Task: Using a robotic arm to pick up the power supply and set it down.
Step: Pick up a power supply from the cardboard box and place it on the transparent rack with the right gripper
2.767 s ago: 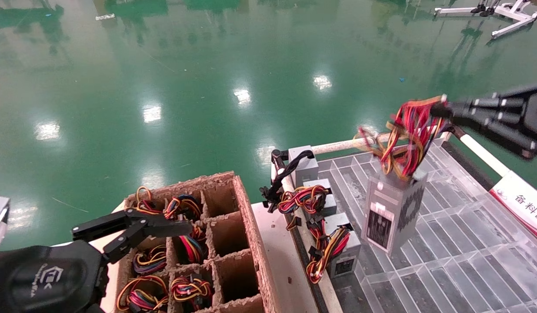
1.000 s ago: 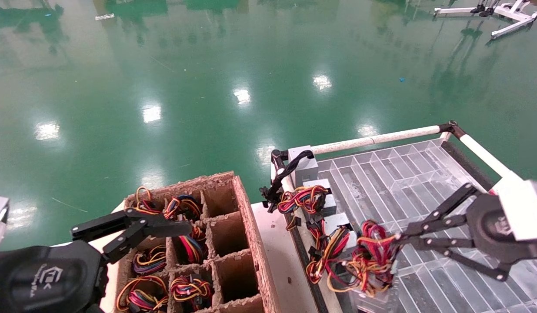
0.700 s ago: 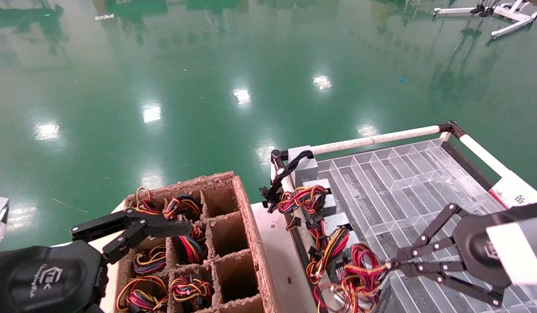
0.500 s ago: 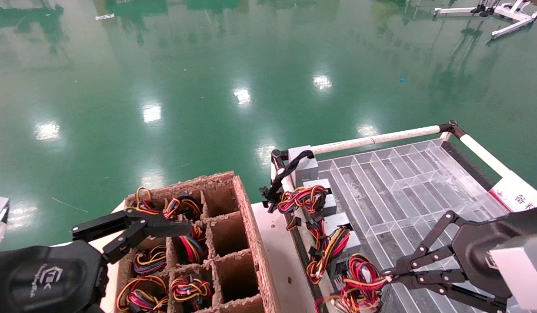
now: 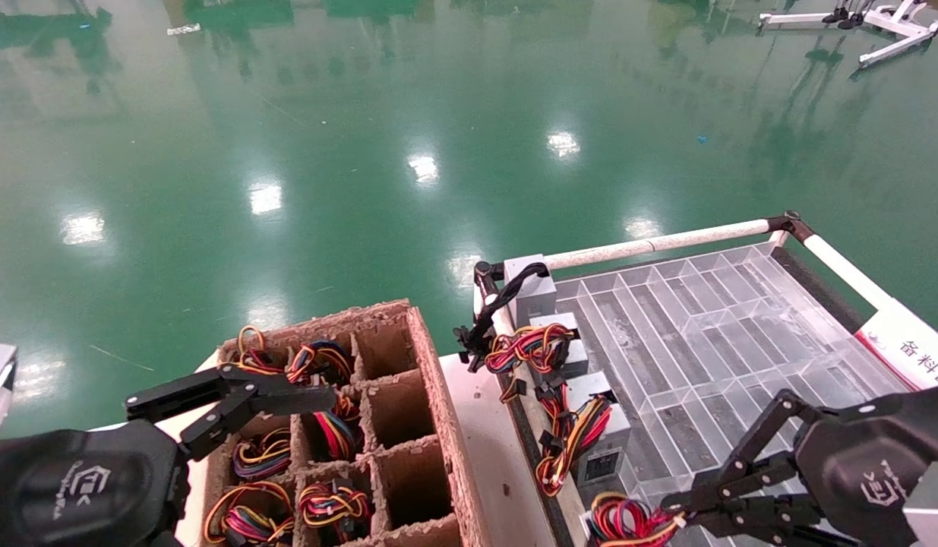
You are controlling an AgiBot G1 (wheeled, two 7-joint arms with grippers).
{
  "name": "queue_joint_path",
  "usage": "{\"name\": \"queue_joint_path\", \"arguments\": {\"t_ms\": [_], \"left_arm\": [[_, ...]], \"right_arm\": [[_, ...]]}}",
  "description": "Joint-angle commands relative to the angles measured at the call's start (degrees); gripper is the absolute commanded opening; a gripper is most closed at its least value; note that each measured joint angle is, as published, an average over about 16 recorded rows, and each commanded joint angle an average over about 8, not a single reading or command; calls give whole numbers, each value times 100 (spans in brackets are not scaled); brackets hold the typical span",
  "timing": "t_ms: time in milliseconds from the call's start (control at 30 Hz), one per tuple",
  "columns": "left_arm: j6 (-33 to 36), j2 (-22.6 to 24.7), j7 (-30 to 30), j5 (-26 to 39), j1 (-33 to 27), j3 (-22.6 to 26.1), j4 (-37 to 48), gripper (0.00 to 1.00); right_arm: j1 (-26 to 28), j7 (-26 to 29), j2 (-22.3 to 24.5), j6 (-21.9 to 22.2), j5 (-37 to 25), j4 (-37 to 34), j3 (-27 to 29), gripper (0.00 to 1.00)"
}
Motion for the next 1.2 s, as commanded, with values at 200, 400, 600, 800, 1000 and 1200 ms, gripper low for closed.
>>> {"name": "queue_joint_path", "arguments": {"t_ms": [200, 400, 600, 800, 1000, 1200], "left_arm": [[-1, -1, 1, -2, 0, 2, 0, 100], [-2, -2, 2, -3, -1, 4, 0, 100], [-3, -2, 3, -4, -1, 6, 0, 100], [-3, -3, 4, -5, -2, 8, 0, 100], [-4, -4, 5, -7, -2, 10, 0, 100], [-5, -5, 6, -8, -3, 12, 0, 100]], "right_arm": [[-56, -208, -129, 29, 314, -441, -325, 0], [-227, -431, -284, 37, 567, -875, -504, 0], [-428, -660, -431, 43, 796, -1312, -646, 0], [-622, -792, -549, 43, 1046, -1727, -745, 0], [-760, -866, -606, 35, 1255, -2029, -834, 0], [-837, -859, -607, 34, 1416, -2243, -930, 20]]}}
